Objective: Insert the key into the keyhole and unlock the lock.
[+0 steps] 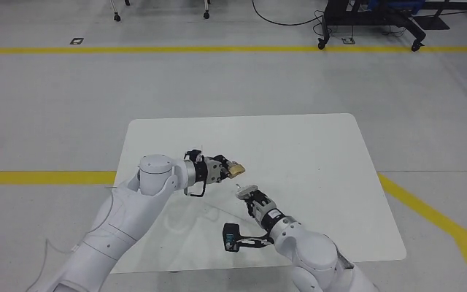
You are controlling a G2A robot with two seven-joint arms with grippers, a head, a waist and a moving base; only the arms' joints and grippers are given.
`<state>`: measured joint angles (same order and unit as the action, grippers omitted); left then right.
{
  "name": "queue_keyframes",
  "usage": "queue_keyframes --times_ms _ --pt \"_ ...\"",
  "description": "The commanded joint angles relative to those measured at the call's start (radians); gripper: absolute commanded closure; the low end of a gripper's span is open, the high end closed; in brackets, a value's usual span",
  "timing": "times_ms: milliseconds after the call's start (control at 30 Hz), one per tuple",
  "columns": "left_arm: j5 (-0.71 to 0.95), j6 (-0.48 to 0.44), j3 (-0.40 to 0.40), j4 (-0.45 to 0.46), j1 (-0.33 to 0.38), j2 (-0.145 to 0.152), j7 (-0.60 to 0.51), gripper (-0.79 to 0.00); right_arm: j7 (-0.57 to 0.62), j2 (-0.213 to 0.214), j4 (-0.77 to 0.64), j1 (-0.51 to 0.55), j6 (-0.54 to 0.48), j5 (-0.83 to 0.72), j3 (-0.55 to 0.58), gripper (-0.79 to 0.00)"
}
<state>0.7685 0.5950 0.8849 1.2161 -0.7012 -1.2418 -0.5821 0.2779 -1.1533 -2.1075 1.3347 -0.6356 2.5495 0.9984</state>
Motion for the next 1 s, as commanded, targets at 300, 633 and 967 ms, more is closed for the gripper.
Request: queue_keyframes --times_ms 300,633,967 --pt "-0.015 0.038 0.012 0.03 -0.017 0.001 -0.002 0.0 0.053 -0.012 0.017 -0.026 -0.031 0.009 -0.009 0.0" --pt "-0.025 0.073 0.019 0.043 -0.026 0.002 -0.018 0.0 0.076 -0.023 0.029 -0.043 -0.049 0.008 -0.016 0.0" --pt "-0.03 0.081 0.025 0.042 -0.027 -0.001 -0.018 0.0 0.087 -0.032 0.055 -0.056 -0.06 0.022 -0.028 0.0"
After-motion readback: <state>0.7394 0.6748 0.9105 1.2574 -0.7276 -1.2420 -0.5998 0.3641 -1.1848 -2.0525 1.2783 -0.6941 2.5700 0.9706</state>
